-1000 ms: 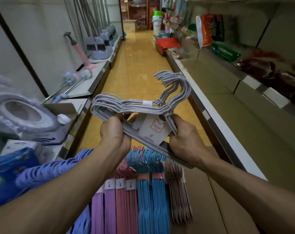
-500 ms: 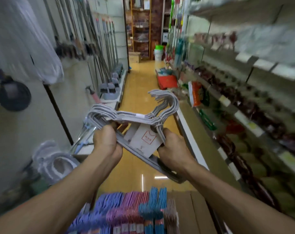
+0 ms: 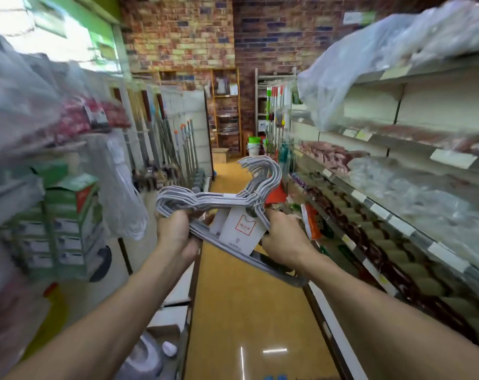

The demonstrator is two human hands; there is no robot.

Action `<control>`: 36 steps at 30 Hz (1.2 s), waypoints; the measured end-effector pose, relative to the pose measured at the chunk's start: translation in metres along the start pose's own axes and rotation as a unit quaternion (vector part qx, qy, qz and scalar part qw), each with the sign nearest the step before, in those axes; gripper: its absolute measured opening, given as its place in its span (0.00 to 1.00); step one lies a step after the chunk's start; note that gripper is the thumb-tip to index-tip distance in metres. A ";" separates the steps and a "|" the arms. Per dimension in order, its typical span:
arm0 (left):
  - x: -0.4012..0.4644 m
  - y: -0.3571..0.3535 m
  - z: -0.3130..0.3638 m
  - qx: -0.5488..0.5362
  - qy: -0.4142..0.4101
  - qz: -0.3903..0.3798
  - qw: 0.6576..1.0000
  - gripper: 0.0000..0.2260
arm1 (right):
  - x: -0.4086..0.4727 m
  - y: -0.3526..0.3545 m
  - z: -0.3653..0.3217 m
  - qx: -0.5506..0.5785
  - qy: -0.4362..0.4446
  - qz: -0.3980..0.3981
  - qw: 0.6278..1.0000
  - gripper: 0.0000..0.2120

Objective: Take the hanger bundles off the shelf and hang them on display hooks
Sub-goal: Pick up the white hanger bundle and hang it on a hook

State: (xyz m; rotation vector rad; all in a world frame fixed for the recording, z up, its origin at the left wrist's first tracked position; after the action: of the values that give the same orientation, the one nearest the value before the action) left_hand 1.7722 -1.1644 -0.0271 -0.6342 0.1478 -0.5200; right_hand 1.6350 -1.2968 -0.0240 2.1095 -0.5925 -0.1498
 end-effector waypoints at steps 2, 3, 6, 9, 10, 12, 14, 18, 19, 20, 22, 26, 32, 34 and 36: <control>-0.011 -0.010 0.025 -0.018 -0.015 0.013 1.000 0.10 | -0.007 0.018 -0.023 -0.001 0.014 0.005 1.000 0.11; -0.014 -0.013 0.033 -0.027 -0.024 0.027 0.999 0.10 | -0.009 0.024 -0.030 -0.004 0.018 0.006 1.000 0.10; -0.024 -0.018 0.054 -0.020 -0.074 0.071 0.995 0.14 | -0.014 0.038 -0.047 0.001 0.038 0.006 0.999 0.09; -0.044 -0.024 0.074 -0.007 -0.100 0.097 0.990 0.17 | -0.023 0.049 -0.059 0.018 0.071 -0.010 0.997 0.12; -0.051 -0.026 0.080 -0.002 -0.106 0.102 0.989 0.19 | -0.026 0.052 -0.063 0.023 0.080 -0.016 0.996 0.13; -0.066 -0.031 0.090 -0.001 -0.131 0.114 0.985 0.20 | -0.034 0.058 -0.071 0.025 0.097 -0.023 0.995 0.13; -0.083 -0.036 0.098 0.002 -0.156 0.125 0.980 0.17 | -0.042 0.064 -0.076 0.028 0.125 -0.028 0.991 0.11; -0.116 -0.043 0.111 -0.011 -0.199 0.137 0.970 0.21 | -0.058 0.080 -0.087 0.043 0.178 -0.034 0.983 0.10; -0.129 -0.047 0.113 -0.002 -0.208 0.141 0.968 0.20 | -0.063 0.085 -0.089 0.045 0.191 -0.034 0.980 0.10; -0.142 -0.051 0.115 0.006 -0.218 0.135 0.967 0.18 | -0.068 0.089 -0.091 0.048 0.204 -0.037 0.977 0.09; -0.167 -0.058 0.119 0.041 -0.249 0.124 0.960 0.14 | -0.078 0.095 -0.092 0.056 0.231 -0.045 0.970 0.06; -0.218 -0.053 0.122 0.122 -0.302 0.180 0.928 0.17 | -0.100 0.095 -0.098 0.059 0.283 -0.050 0.956 0.09; -0.304 -0.032 0.130 0.170 -0.349 0.268 0.882 0.13 | -0.149 0.078 -0.126 0.081 0.365 -0.101 0.922 0.14; -0.335 -0.028 0.135 0.185 -0.367 0.281 0.867 0.12 | -0.169 0.072 -0.140 0.097 0.392 -0.124 0.906 0.15; -0.367 -0.026 0.142 0.198 -0.383 0.292 0.854 0.15 | -0.189 0.064 -0.155 0.105 0.418 -0.145 0.890 0.15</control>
State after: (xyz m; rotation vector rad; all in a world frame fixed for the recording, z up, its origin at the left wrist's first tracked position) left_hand 1.4859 -0.9219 0.0931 -0.3221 -0.5068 0.3170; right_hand 1.4960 -1.1226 0.0954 2.1924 0.2371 0.6632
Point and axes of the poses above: each hand's wrist, its own x-axis towards the middle knuckle, its own y-axis out of the back of the hand, z = x × y, the point moved 2 cm from there along x, towards the middle knuckle, and after that the axes turned 11 degrees about -z, right-handed, at the moved point
